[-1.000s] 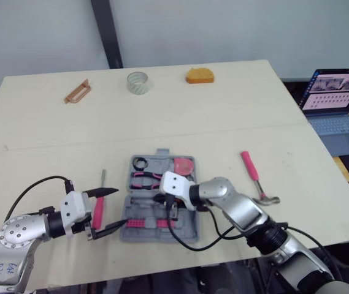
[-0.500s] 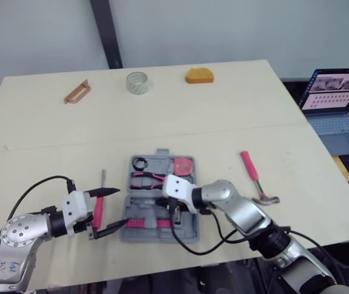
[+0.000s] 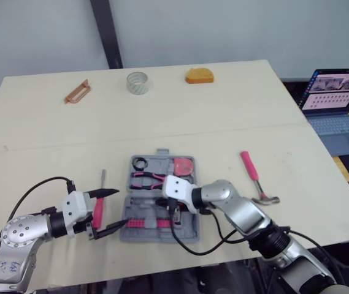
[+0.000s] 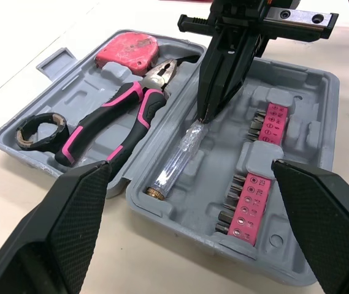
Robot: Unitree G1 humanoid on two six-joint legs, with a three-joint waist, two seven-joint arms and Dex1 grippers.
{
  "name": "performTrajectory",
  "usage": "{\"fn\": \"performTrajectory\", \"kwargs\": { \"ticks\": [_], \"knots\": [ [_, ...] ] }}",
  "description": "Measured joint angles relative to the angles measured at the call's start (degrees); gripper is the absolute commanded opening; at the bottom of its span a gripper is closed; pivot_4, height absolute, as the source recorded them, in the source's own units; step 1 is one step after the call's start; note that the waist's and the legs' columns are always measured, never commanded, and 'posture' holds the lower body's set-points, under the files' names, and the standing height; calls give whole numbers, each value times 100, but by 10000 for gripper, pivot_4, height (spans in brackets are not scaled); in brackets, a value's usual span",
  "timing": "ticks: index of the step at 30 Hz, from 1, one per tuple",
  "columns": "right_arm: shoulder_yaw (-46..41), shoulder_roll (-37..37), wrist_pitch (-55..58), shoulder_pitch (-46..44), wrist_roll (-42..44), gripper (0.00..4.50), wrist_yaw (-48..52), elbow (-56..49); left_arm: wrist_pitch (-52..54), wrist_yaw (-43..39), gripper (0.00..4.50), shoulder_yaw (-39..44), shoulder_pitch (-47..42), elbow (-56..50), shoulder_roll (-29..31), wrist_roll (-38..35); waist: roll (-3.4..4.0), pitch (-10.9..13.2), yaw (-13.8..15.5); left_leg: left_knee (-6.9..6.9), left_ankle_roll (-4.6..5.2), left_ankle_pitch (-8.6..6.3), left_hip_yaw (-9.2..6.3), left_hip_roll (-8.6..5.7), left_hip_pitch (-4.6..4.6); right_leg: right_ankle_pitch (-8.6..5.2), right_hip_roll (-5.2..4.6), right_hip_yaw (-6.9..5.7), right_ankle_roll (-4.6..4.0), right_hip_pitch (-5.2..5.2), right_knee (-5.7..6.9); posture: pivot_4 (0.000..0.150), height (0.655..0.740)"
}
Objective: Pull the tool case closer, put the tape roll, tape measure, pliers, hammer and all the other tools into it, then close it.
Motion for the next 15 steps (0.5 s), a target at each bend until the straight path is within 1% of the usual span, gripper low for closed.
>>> {"fn": "performTrajectory", "kwargs": {
  "ticks": [15],
  "knots": [
    [0, 24, -102, -20, -82, 558, 0, 131, -44, 8, 45000, -50, -94, 139, -8, 7, -1, -1, 0, 0, 0, 0, 0, 0, 3, 0, 0, 0, 0, 2, 2, 1500, 7400]
  ]
}}
